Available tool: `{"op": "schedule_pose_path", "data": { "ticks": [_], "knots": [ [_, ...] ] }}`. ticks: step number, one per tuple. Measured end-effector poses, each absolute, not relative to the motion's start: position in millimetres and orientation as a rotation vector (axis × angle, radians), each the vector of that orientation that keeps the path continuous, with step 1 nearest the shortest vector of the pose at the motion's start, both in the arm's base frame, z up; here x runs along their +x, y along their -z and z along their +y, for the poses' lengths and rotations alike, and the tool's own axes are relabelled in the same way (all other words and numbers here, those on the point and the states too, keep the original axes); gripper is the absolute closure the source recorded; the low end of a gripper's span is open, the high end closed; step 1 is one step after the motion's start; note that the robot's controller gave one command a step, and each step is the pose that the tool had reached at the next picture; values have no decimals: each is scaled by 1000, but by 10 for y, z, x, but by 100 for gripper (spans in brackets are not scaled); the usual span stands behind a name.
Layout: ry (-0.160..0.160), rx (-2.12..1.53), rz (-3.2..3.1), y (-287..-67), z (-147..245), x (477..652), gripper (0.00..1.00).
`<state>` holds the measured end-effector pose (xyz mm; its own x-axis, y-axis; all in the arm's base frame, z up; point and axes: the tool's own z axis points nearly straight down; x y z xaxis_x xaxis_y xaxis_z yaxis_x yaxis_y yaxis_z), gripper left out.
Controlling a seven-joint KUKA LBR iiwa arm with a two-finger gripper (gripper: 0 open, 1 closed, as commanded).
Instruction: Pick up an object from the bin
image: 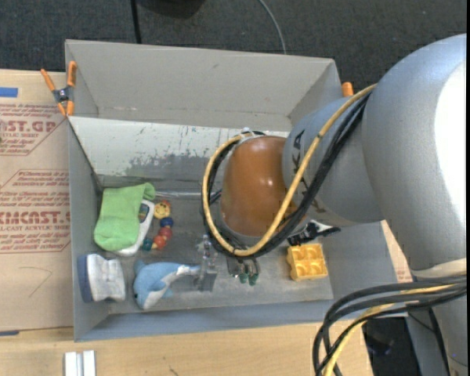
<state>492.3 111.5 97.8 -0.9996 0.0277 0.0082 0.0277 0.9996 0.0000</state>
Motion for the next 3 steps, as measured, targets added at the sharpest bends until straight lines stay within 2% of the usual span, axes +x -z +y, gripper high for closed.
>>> {"op": "schedule_pose_path", "data": {
  "ticks": [1, 2, 3],
  "knots": [
    [5, -128, -3139, -1266, 1176, 4965, 100],
    [-1, -286, -3118, -1761, 1183, 4902, 100],
    [7, -286, -3132, -2100, 1135, 4908, 100]
  ]
}}
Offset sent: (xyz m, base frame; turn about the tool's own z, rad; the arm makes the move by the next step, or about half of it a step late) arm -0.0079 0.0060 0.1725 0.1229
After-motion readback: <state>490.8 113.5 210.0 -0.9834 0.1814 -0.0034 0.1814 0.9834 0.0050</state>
